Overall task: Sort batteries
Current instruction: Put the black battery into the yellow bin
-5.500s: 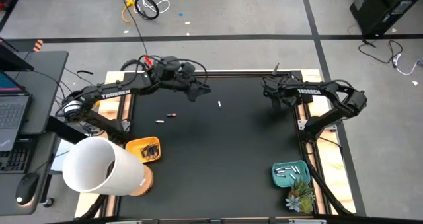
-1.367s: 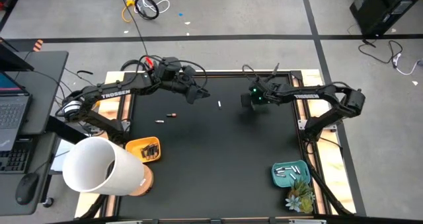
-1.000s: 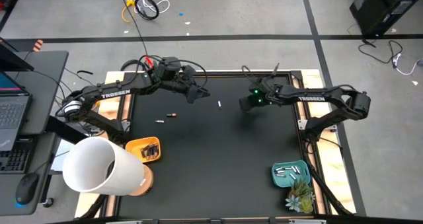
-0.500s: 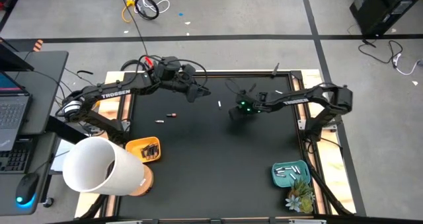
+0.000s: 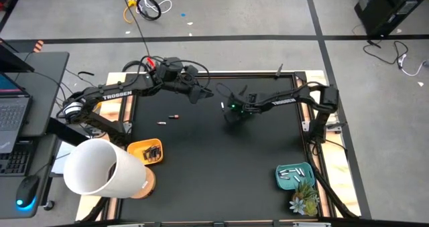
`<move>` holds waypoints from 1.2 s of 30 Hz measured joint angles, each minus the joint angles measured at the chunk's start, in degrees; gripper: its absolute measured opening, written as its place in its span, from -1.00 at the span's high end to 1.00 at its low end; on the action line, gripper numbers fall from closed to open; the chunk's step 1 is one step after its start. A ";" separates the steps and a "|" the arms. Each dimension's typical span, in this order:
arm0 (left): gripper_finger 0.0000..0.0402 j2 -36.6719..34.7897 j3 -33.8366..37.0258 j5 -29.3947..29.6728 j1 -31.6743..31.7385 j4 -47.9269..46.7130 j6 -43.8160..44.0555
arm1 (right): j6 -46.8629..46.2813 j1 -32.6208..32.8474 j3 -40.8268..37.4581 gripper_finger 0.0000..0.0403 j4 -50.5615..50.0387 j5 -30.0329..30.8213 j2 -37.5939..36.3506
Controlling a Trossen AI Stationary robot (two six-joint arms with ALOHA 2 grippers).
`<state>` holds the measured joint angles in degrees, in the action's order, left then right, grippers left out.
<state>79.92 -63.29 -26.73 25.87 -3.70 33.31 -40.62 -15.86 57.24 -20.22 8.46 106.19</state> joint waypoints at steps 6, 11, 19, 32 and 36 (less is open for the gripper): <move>0.08 0.00 0.00 -0.01 0.00 0.03 -0.52 | -1.36 0.89 -0.11 0.15 -0.68 0.49 -1.27; 0.08 0.00 0.00 -0.01 0.00 0.04 -1.33 | -1.18 0.88 -0.11 0.42 -2.39 -0.69 -1.29; 0.08 0.00 0.00 -0.06 0.02 0.04 -1.35 | 0.64 0.90 -0.31 0.89 -3.89 -3.95 -1.40; 0.08 0.00 0.00 -0.12 0.02 0.29 -1.30 | 2.27 0.85 -0.99 0.98 -3.66 -2.39 -6.35; 0.08 0.00 0.00 -0.14 0.02 0.72 -1.24 | 2.87 0.77 -0.81 0.99 -3.52 -2.46 -7.60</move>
<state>79.92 -63.29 -26.87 25.89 -2.98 32.08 -37.75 -15.09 56.42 -23.74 5.99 98.60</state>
